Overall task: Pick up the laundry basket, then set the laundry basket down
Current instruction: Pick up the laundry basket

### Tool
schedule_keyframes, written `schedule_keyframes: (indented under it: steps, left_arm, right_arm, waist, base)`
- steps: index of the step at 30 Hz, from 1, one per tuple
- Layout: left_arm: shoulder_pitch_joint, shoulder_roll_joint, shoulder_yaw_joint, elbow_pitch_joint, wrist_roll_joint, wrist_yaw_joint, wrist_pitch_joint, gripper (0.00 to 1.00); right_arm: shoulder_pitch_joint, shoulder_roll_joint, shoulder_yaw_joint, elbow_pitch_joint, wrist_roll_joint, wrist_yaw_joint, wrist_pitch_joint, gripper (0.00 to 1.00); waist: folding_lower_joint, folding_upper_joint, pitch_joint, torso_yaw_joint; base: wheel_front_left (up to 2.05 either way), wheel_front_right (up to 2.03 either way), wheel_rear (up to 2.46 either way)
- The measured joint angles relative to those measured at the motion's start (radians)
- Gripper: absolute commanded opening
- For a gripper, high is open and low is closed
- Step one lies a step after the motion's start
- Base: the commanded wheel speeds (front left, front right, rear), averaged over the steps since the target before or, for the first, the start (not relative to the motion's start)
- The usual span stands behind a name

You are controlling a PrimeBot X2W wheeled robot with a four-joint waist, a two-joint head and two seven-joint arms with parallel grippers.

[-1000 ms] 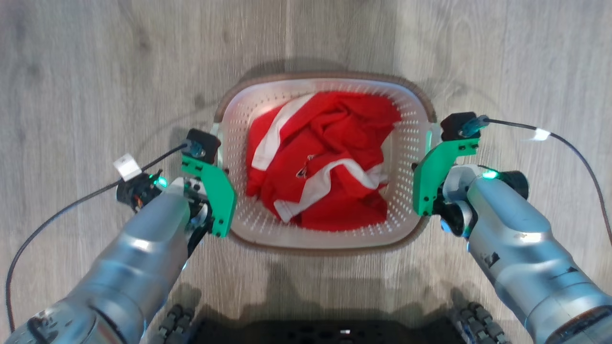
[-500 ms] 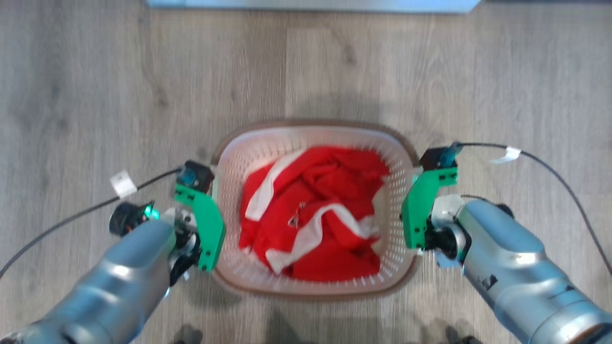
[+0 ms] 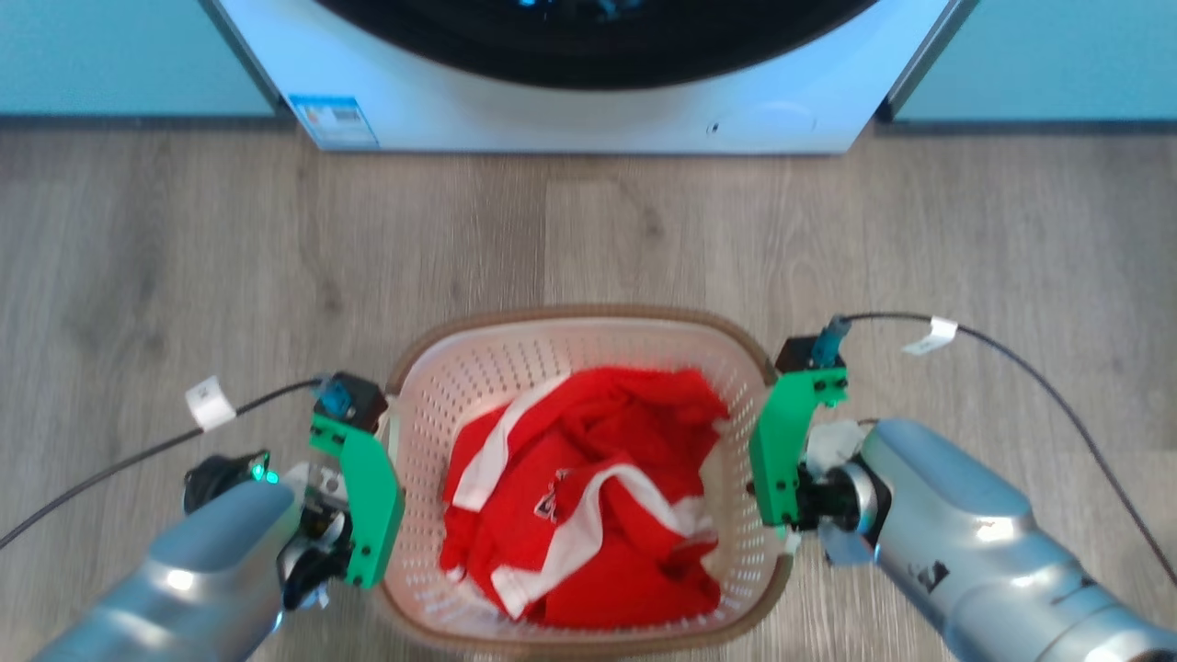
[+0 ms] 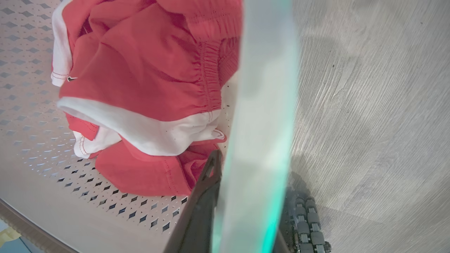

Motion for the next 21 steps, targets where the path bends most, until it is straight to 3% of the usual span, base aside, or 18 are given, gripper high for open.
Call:
schedule_keyframes:
  steps: [10,21]
  left_arm:
    - [0.080,0.102,-0.004,-0.131,-0.037,0.004,0.030,0.00]
    - [0.191,0.228,0.008,-0.336,-0.124,0.106,0.067,0.00]
  right_arm:
    - [0.056,0.000,0.027,-0.044,0.058,-0.009,0.074,0.00]
    - [0.119,0.002,0.049,-0.089,0.084,-0.013,0.119,0.00]
  waist:
    - [0.0000,-0.0001,-0.143,-0.015]
    - [0.0000,0.0000,-0.266,-0.018]
  base:
    - [0.00,0.00,0.00]
    - [0.00,0.00,0.00]
